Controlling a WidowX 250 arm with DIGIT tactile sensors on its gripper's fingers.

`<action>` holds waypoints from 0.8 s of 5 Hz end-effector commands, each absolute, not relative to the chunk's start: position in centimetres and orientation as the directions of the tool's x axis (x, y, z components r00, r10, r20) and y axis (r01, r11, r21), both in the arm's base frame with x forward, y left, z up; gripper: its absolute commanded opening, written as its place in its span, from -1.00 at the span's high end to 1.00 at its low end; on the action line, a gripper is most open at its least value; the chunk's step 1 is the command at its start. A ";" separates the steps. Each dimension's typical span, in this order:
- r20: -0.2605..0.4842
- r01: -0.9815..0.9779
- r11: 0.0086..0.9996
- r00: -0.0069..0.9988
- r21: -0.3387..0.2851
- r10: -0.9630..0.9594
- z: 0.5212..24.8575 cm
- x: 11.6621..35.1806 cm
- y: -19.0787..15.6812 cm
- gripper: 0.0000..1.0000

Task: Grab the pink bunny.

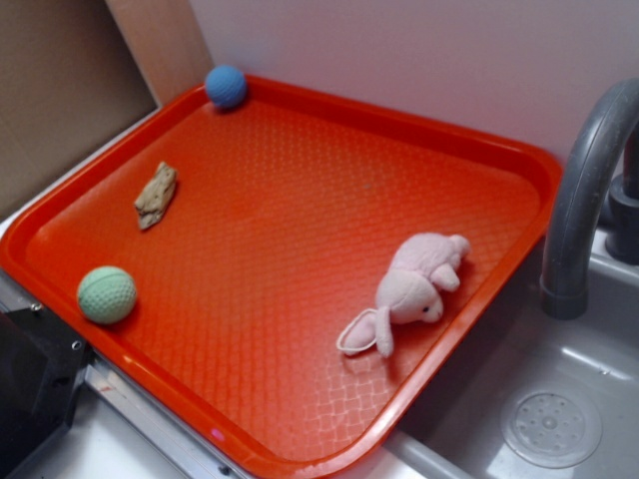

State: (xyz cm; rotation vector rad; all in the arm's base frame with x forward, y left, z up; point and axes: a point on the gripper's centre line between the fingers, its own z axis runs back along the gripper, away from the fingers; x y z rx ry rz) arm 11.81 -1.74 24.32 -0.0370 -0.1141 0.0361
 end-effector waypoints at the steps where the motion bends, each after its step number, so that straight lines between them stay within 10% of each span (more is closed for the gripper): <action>1: 0.113 -0.034 0.999 0.993 -0.039 0.038 24.3 11.8 -1.7 -1.00; 4: 0.104 -0.016 0.972 0.994 -0.233 0.041 19.8 18.2 -8.9 -1.00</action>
